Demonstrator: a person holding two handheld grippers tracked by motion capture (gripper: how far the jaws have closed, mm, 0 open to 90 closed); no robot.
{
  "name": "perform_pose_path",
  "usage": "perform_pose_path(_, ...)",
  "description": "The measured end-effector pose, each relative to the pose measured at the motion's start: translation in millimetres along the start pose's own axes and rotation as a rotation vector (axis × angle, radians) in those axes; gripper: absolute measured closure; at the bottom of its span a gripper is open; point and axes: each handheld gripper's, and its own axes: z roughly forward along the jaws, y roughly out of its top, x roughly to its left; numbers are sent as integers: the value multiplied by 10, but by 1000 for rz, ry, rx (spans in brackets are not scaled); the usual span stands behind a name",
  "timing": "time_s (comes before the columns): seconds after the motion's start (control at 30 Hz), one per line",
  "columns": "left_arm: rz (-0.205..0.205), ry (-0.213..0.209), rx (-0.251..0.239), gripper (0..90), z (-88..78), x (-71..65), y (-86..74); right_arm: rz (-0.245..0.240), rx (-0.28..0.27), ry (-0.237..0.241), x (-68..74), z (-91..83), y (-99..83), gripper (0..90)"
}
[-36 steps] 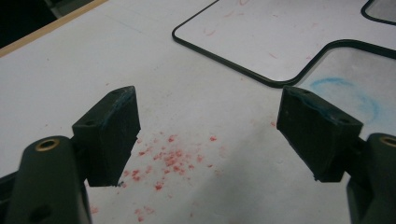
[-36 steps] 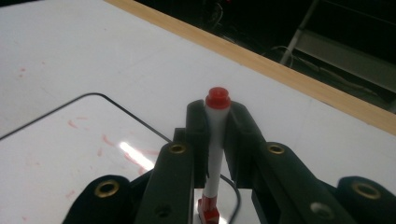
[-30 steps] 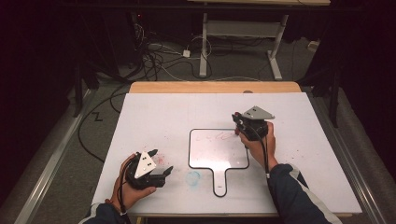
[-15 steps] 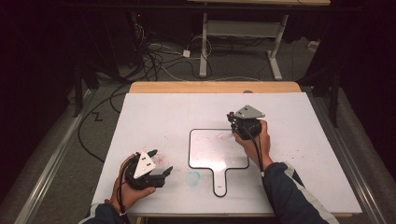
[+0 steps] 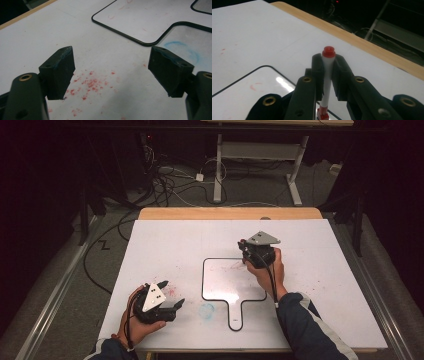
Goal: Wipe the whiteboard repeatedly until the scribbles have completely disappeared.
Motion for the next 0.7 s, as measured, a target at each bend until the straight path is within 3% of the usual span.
perform_pose_path(0.1, 3, -2, 3, 204, 6, -3, 3, 20, -14, 36, 57, 5, 2, 817)
perform_pose_path(0.27, 8, -4, 6, 204, 8, -12, 9, 44, -44, 156, 236, 45, 39, 817)
perform_pose_path(0.33, 3, -4, 4, 204, 5, -13, 7, 18, -43, 150, 251, 58, 52, 817)
perform_pose_path(0.43, 2, -4, 3, 204, 2, -15, 2, -12, -37, 78, 170, 91, 50, 817)
perform_pose_path(0.53, 0, -4, 3, 204, -7, -13, -2, 2, -39, 46, 90, 107, 33, 817)
perform_pose_path(0.6, -1, -4, 2, 204, -10, -13, -2, 8, -43, 63, 105, 112, 35, 817)
perform_pose_path(0.7, 0, -6, 3, 205, -5, -18, 2, 29, -47, 125, 199, 113, 56, 817)
